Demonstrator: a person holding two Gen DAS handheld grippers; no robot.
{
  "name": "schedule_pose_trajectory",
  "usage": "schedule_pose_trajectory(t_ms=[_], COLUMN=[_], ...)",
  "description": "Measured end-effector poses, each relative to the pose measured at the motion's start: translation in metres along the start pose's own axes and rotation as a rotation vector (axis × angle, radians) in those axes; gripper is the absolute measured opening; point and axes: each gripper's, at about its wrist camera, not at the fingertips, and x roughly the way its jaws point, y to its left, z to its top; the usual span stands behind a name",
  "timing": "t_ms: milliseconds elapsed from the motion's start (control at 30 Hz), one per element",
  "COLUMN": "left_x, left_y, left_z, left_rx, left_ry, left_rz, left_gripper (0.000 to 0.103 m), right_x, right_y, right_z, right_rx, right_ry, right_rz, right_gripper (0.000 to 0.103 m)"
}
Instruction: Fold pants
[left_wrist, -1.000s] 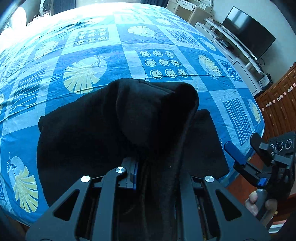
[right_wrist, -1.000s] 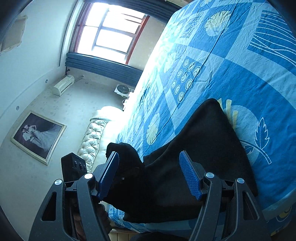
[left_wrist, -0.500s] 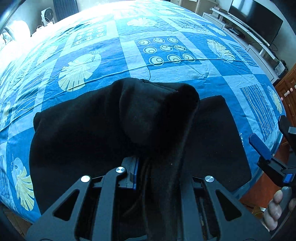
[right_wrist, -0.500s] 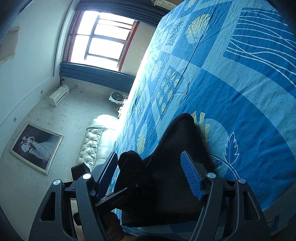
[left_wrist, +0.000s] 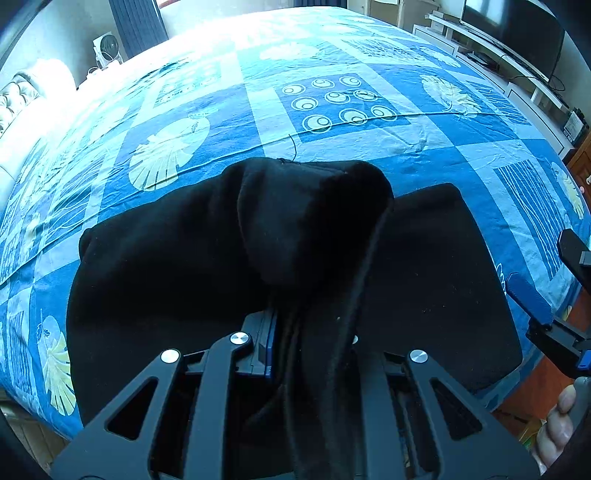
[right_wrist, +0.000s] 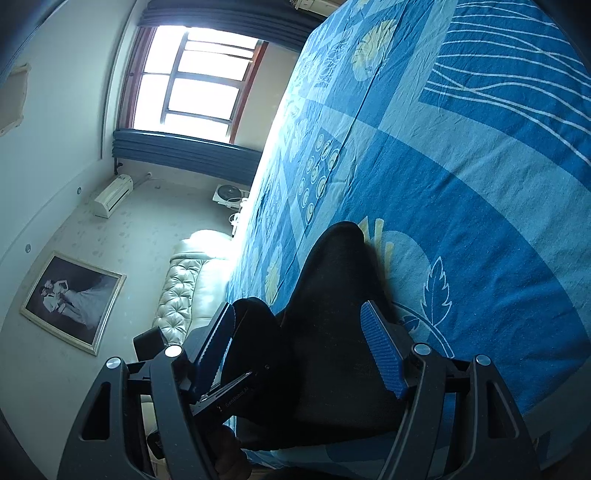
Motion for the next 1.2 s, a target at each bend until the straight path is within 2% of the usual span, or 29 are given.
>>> schedule_pose_trajectory(t_ms=[233,367,433,500,700,800,900,1067,1200], left_x=[-0.004,-0.011,-0.018,-0.025,-0.055,-0.072,-0.086,-0.095,-0.093], left_y=[-0.004,-0.008,-0.012,-0.015,-0.015,0.003,0.036,0.102,0.147], left_z=[-0.002,-0.004,-0.005,-0.005,-0.010,-0.015,-0.024,-0.048,-0.069], left_rx=[0.003,0.008,0.012,0.006,0.009,-0.024,-0.081,-0.181,-0.248], left_ry=[-0.015,-0.034,-0.050,-0.067,-0.145,-0.174,-0.192,-0.199,-0.175], left_rz=[0.016,0.008,-0.004,-0.022,-0.033,-0.039,-0.049,-0.018,0.025], left_gripper=[0.016,0.024,0.035,0.055,0.078,0.088,0.091,0.092,0.092], right_x=[0.000,-0.001,-0.001,-0.001,0.000,0.003,0.011,0.038,0.067], right_y=[0.003,0.004,0.005,0.005,0.012,0.019,0.032,0.055,0.056], right_z=[0.001,0.002,0.002,0.001,0.000,-0.001,-0.004,-0.020,-0.032], right_rx=[-0.008,-0.014,-0.017,-0.020,-0.032,-0.042,-0.075,-0.178,-0.221], right_ry=[-0.003,-0.008,-0.009,-0.008,-0.001,0.015,0.053,0.151,0.212], right_rz=[0.010,0.014,0.014,0.012,0.014,0.015,-0.004,-0.063,-0.122], right_gripper=[0.070,0.070,0.070,0.070,0.070,0.070,0.070,0.070,0.070])
